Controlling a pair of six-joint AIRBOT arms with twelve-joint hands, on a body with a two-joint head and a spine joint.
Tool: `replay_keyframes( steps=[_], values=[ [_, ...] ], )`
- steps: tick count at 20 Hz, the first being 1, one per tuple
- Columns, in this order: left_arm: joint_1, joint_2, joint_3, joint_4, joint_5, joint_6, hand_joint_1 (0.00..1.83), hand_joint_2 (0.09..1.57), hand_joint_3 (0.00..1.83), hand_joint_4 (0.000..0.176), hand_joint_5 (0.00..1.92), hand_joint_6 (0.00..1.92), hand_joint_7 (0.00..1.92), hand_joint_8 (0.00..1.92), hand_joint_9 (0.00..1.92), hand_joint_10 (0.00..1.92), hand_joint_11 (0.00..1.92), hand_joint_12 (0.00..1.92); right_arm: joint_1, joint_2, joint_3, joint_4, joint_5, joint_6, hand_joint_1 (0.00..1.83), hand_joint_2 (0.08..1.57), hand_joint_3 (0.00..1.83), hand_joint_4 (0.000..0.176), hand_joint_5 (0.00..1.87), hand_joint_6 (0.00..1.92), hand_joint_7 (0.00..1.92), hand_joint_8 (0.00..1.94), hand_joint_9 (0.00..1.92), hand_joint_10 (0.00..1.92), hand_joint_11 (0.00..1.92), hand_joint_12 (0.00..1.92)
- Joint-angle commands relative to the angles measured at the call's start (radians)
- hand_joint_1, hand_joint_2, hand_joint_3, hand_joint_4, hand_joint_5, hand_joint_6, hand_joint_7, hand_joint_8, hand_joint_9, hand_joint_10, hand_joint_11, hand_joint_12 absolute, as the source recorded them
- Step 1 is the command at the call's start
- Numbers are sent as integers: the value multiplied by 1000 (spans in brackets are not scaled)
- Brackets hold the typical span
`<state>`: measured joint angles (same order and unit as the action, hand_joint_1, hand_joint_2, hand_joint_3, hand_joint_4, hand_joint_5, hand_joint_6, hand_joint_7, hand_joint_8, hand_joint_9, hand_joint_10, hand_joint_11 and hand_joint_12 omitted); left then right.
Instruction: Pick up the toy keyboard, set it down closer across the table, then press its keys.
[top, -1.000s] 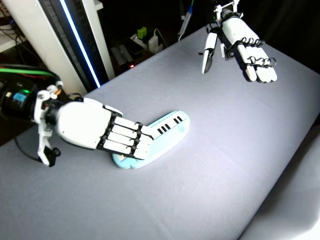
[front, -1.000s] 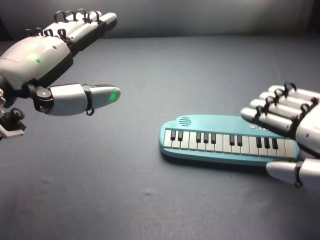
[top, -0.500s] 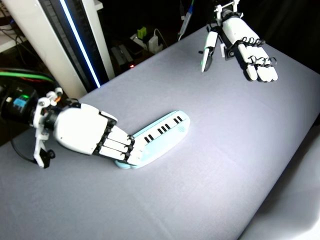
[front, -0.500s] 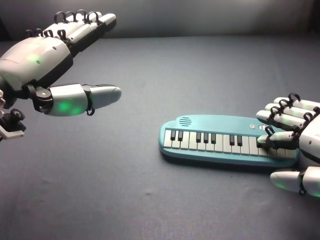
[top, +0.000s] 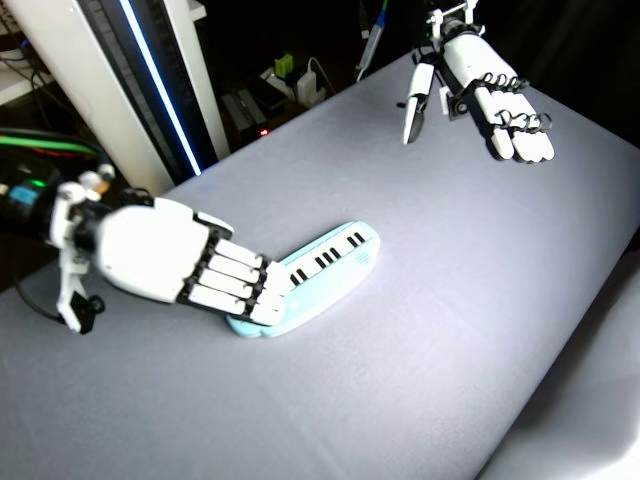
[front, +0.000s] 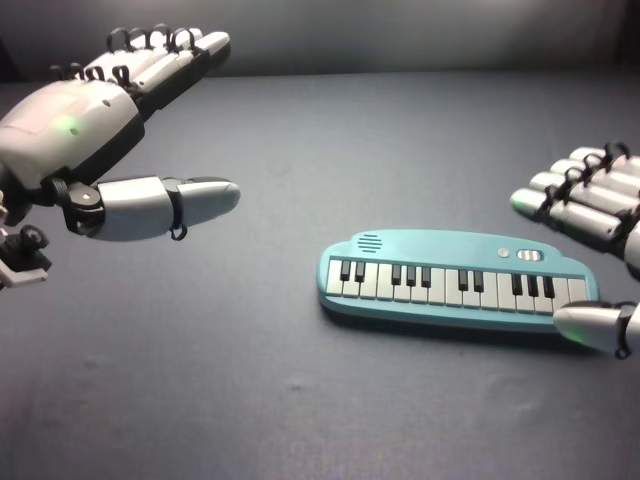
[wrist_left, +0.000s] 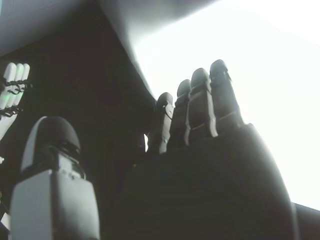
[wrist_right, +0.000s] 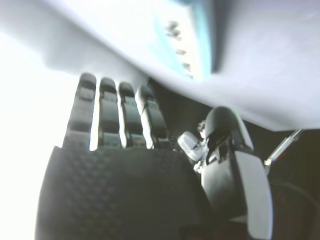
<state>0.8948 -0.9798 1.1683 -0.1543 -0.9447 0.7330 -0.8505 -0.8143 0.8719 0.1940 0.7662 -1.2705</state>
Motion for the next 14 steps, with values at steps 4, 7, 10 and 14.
replay_keyframes(
  steps=[4,7,10,14],
  values=[
    [2,32,-30,-23,-172,39,45,1175,25,42,0,0,0,0,0,0,0,0,-17,64,-47,10,274,1,0,1235,0,0,0,0,0,0,0,0,0,0],
    [13,47,-50,-32,-209,61,0,1140,7,19,0,0,0,0,0,0,0,0,-40,103,-75,32,381,1,0,1214,0,0,0,0,0,0,0,0,0,0],
    [41,77,-81,-46,-288,70,0,1092,0,5,0,0,0,0,0,0,0,0,-70,143,-101,54,490,1,0,1166,0,73,0,0,0,0,0,0,0,0],
    [67,122,-126,-61,-371,111,0,1129,4,0,0,0,0,0,0,0,0,0,-89,165,-115,67,553,1,0,1192,2,0,0,0,0,0,0,0,0,0]
  ],
)
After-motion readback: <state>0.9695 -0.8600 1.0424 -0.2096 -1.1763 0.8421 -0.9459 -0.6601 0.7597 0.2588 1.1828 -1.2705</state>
